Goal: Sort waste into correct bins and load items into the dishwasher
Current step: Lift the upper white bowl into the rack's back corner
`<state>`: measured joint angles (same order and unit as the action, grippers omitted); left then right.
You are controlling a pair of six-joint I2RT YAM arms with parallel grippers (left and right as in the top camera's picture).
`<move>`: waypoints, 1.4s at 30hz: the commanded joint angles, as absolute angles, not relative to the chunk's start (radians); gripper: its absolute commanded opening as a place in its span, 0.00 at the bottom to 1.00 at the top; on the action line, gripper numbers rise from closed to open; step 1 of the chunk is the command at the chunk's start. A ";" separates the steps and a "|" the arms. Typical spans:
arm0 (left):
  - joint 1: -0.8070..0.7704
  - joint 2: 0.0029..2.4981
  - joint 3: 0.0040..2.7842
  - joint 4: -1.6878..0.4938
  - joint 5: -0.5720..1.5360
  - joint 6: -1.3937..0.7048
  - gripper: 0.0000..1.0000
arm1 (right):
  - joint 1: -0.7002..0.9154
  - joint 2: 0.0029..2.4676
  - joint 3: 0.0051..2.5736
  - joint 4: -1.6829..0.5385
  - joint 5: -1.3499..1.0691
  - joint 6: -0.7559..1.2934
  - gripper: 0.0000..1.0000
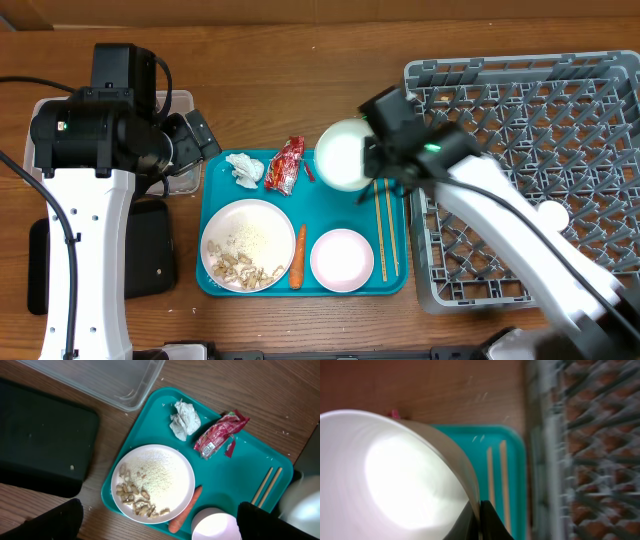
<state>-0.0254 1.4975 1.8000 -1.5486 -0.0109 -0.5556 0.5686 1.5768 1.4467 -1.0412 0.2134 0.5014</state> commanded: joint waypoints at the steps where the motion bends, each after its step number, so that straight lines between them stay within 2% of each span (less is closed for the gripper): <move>1: -0.021 1.505 1.814 -1.547 -0.007 -0.561 1.00 | 0.538 1.449 1.485 -1.114 0.576 0.582 0.04; 6: -0.021 1.505 1.814 -1.547 -0.007 -0.561 1.00 | 0.437 1.377 1.484 -1.299 0.919 0.769 0.04; 9: -0.021 1.505 1.814 -1.547 -0.007 -0.561 1.00 | 0.338 1.385 1.469 -1.362 0.976 0.844 0.04; 13: -0.021 1.505 1.814 -1.547 -0.007 -0.561 1.00 | 0.218 1.430 1.408 -1.316 0.990 0.846 0.04; 18: -0.021 1.505 1.814 -1.547 -0.007 -0.561 1.00 | 0.148 1.545 1.373 -1.294 1.132 0.837 0.04; 21: -0.021 1.505 1.814 -1.547 -0.007 -0.561 1.00 | 0.147 1.621 1.373 -1.293 1.223 0.831 0.04; 33: -0.021 1.505 1.814 -1.547 -0.007 -0.561 1.00 | 0.160 1.856 1.373 -1.251 1.245 0.776 0.04; 42: -0.021 1.505 1.814 -1.547 -0.007 -0.561 1.00 | 0.354 1.857 1.374 -1.245 1.299 0.755 0.06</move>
<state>-0.0254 1.4975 1.8000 -1.5486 -0.0113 -0.5556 0.2962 1.8492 1.3788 -1.2480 1.2648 0.7620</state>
